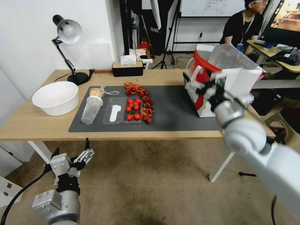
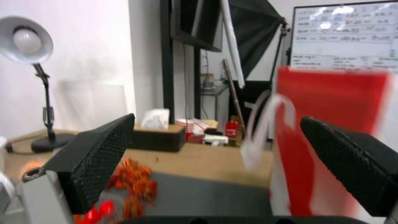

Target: Pick up the trash from the table and place it into the takeout bag.

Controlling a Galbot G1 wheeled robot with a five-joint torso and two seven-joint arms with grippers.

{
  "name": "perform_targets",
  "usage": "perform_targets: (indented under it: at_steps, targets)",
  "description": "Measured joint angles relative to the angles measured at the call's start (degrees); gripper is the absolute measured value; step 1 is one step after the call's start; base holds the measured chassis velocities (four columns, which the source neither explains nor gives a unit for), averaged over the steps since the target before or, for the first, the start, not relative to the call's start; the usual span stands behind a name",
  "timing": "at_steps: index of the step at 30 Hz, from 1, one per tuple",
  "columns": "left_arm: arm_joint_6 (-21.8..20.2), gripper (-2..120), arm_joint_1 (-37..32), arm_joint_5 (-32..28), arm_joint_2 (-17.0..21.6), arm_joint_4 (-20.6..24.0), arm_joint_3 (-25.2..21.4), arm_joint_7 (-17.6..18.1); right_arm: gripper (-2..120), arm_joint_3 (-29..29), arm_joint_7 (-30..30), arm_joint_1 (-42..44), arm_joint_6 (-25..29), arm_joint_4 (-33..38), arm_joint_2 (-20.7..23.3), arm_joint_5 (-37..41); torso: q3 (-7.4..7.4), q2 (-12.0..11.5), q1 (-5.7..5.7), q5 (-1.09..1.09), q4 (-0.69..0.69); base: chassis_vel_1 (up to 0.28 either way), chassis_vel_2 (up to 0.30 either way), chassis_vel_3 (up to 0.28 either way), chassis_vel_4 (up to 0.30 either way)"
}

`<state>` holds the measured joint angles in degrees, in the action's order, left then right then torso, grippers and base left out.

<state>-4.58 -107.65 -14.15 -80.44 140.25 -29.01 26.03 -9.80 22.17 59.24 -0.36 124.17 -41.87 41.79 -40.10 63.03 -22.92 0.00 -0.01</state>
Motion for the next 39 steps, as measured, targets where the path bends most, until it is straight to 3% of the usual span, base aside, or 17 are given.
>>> perform_targets:
  at_steps: [3, 6, 11, 19, 28, 32, 36, 37, 39]
  targets:
    - [0.0, 100, 0.12, -0.1, 0.1, -0.18, -0.01, -0.01, 100, -2.5, -0.65, 6.01, 2.3, 0.82, -1.54, -3.06, 0.0, 0.0, 0.0, -0.01, 0.02, 0.0, 0.0, 0.0, 0.0]
    - [-0.01, 100, 0.28, -0.18, 0.3, -0.33, 0.0, -0.04, 100, -5.77, -2.67, 16.14, 5.96, 1.12, -5.66, -8.4, 0.0, 0.0, 0.0, 0.0, 0.01, 0.0, 0.0, 0.0, 0.0]
    - [-0.03, 100, 0.45, -0.31, 0.55, -0.53, 0.08, -0.12, 100, -7.55, -5.64, 25.21, 9.13, 1.38, -10.99, -13.71, 0.0, 0.0, 0.01, 0.0, 0.01, 0.0, 0.0, 0.0, 0.0]
    - [-0.11, 100, 0.73, -0.88, 0.98, -0.72, -0.08, -0.2, 100, -7.33, -7.58, 33.45, 11.47, 1.25, -16.67, -19.96, 0.0, 0.0, 0.01, -0.01, 0.01, 0.0, 0.0, 0.0, 0.0]
    - [-0.13, 100, 1.81, -1.95, 1.98, -1.66, -0.62, -0.45, 100, -6.86, -6.66, 35.74, 11.7, 0.99, -18.05, -21.74, 0.0, 0.0, 0.0, -0.01, 0.02, 0.0, 0.0, 0.0, 0.0]
    - [0.25, 100, 3.04, -3.12, 3.54, -2.88, -1.85, -1.13, 100, -6.85, -6.48, 35.99, 11.6, 0.88, -18.14, -21.74, 0.0, 0.0, 0.01, -0.01, 0.02, 0.0, 0.0, 0.0, 0.0]
    - [0.55, 100, 7.29, -8.35, 9.52, -6.18, -6.25, -3.09, 100, -6.95, -6.38, 36.04, 11.32, 0.88, -17.76, -21.67, -0.01, 0.0, 0.0, -0.02, 0.02, 0.0, 0.0, 0.0, 0.0]
    - [0.55, 100, 7.29, -8.35, 9.52, -6.18, -6.25, -3.09, 100, -6.95, -6.38, 36.04, 11.32, 0.88, -17.76, -21.67, -0.01, 0.0, 0.0, -0.02, 0.02, 0.0, 0.0, 0.0, 0.0]
    - [0.47, 100, 9.94, -11.26, 13.98, -8.08, -7.72, -4.17, 100, -6.97, -6.34, 35.98, 11.12, 1.04, -17.55, -21.6, -0.01, -0.01, 0.0, -0.02, 0.02, 0.0, 0.0, 0.0, 0.0]
